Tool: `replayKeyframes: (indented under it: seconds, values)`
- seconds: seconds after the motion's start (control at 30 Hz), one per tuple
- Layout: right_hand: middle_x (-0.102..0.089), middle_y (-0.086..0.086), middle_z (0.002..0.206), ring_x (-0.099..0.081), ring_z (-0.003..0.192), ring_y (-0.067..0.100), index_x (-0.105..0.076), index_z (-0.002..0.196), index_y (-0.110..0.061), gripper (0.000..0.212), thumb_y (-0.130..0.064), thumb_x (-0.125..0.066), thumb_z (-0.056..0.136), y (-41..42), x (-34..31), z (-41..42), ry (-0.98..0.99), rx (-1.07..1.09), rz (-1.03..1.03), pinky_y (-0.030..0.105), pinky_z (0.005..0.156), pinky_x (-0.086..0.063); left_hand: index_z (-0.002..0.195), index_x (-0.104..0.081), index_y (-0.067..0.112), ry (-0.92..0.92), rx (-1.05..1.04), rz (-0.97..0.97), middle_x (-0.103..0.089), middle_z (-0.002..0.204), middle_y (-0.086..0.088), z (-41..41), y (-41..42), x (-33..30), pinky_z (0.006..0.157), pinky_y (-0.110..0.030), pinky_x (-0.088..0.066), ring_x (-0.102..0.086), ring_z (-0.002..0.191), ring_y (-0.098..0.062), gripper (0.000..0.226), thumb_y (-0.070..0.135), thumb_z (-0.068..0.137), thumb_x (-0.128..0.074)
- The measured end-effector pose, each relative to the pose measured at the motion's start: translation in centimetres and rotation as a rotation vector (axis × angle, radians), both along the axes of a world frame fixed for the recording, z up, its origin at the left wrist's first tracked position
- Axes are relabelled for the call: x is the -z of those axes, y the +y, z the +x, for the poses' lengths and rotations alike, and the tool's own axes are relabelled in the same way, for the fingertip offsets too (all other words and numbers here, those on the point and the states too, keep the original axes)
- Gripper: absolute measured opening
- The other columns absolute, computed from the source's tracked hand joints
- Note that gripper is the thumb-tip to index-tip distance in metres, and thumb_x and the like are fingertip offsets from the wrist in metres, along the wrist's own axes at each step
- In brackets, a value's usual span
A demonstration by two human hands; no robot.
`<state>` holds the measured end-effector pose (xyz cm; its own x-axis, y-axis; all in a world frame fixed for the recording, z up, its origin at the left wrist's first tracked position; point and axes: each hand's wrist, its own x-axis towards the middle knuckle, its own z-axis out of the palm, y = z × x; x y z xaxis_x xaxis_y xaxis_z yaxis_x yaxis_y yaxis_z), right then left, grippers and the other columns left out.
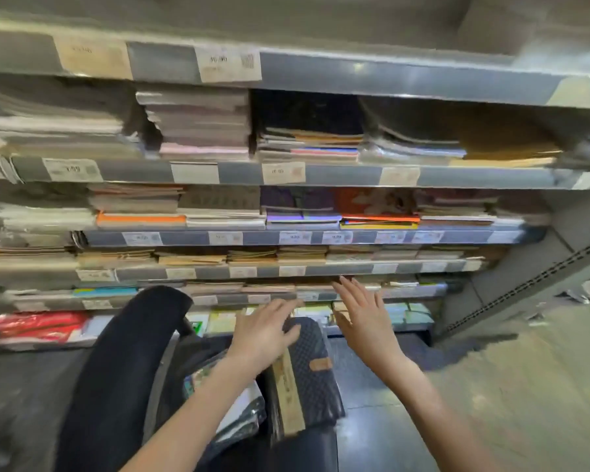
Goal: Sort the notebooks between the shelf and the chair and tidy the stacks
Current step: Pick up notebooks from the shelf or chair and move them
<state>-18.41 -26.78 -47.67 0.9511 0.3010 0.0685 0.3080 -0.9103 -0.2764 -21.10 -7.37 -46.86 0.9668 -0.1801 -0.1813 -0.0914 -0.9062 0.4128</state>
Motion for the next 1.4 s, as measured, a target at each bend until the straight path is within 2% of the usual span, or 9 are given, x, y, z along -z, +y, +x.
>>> replayKeyframes:
  seconds: [0.1,0.2,0.37,0.57,0.83,0.97,1.1,1.23,1.4]
  values:
    - [-0.018,0.000,0.155,-0.012,0.144,0.018,-0.025,0.146,-0.018,0.053,-0.023,-0.044,0.097,0.0,4.5,-1.2,0.191,-0.024,-0.036,0.046,0.116,-0.007,0.138,-0.030,0.040,0.117,-0.032,-0.028,-0.042,0.137,0.012,-2.1,-0.4,4.8,0.082,-0.034,-0.046,-0.045,0.122,-0.013,0.044,0.044,0.095,-0.038]
    - [-0.012,-0.005,0.156,-0.006,0.144,0.014,-0.016,0.148,-0.023,0.054,-0.023,-0.038,0.099,-0.2,8.5,-2.8,0.306,0.010,-0.031,0.042,0.115,-0.002,0.138,-0.031,0.040,0.213,-0.058,-0.056,-0.040,0.140,0.012,-4.1,-0.6,9.6,0.083,-0.032,-0.045,-0.046,0.123,-0.015,0.044,0.044,0.095,-0.038]
    - [-0.025,-0.001,0.153,-0.020,0.141,0.016,-0.027,0.146,-0.021,0.051,-0.025,-0.044,0.097,-1.9,14.9,-4.5,0.400,0.056,0.017,0.044,0.116,-0.012,0.136,-0.034,0.039,0.323,-0.174,-0.065,-0.050,0.128,0.011,-7.3,-1.5,16.3,0.081,-0.033,-0.047,-0.054,0.109,-0.015,0.043,0.045,0.094,-0.040]
    - [-0.031,0.006,0.150,-0.028,0.138,0.023,-0.028,0.145,-0.010,0.061,-0.027,-0.054,0.093,-2.7,20.3,-4.5,0.482,0.113,0.118,0.040,0.113,-0.023,0.139,-0.034,0.024,0.367,-0.386,-0.288,-0.040,0.136,0.001,-10.3,-3.2,22.1,0.098,-0.032,-0.037,-0.039,0.127,-0.019,0.048,0.031,0.094,-0.050]
    - [-0.048,0.010,0.130,-0.047,0.121,0.026,-0.031,0.136,-0.007,0.063,-0.020,-0.065,0.085,-2.5,23.9,-4.2,0.606,0.217,0.341,0.036,0.100,-0.038,0.148,-0.018,0.016,0.404,-0.593,-0.442,-0.027,0.149,-0.005,-10.3,-5.3,24.9,0.108,-0.032,-0.028,-0.031,0.136,-0.021,0.070,0.031,0.091,-0.056]
    - [-0.048,0.007,0.136,-0.047,0.123,0.024,-0.015,0.146,-0.009,0.075,-0.017,-0.062,0.088,-2.6,24.2,-4.2,0.709,0.286,0.452,0.027,0.094,-0.037,0.148,-0.017,0.012,0.360,-0.615,-0.393,-0.027,0.145,-0.007,-10.5,-6.3,25.2,0.108,-0.031,-0.028,-0.033,0.133,-0.022,0.073,0.029,0.090,-0.058]
    - [-0.055,0.001,0.117,-0.054,0.111,0.020,-0.034,0.137,-0.011,0.057,-0.016,-0.062,0.088,-2.6,24.5,-4.2,0.756,0.338,0.535,0.021,0.080,-0.037,0.149,-0.002,0.008,0.386,-0.624,-0.334,-0.012,0.151,-0.012,-10.3,-7.6,24.8,0.108,-0.029,-0.026,-0.029,0.136,-0.026,0.077,0.028,0.094,-0.051]
    - [-0.054,0.000,0.107,-0.051,0.098,0.015,-0.038,0.132,-0.009,0.049,-0.014,-0.060,0.089,-2.3,24.6,-4.6,0.729,0.353,0.527,0.016,0.072,-0.032,0.149,0.003,0.010,0.406,-0.664,-0.318,-0.011,0.151,-0.016,-10.1,-8.2,24.8,0.103,-0.032,-0.034,-0.040,0.127,-0.028,0.077,0.032,0.095,-0.047]
    - [-0.053,-0.001,0.113,-0.049,0.101,0.010,-0.037,0.131,-0.009,0.047,-0.011,-0.059,0.089,-2.0,24.5,-5.6,0.752,0.405,0.608,0.019,0.082,-0.036,0.148,0.010,0.022,0.441,-0.711,-0.397,-0.019,0.152,-0.014,-10.7,-8.2,25.4,0.107,-0.044,-0.033,-0.034,0.132,-0.032,0.081,0.036,0.094,-0.048]
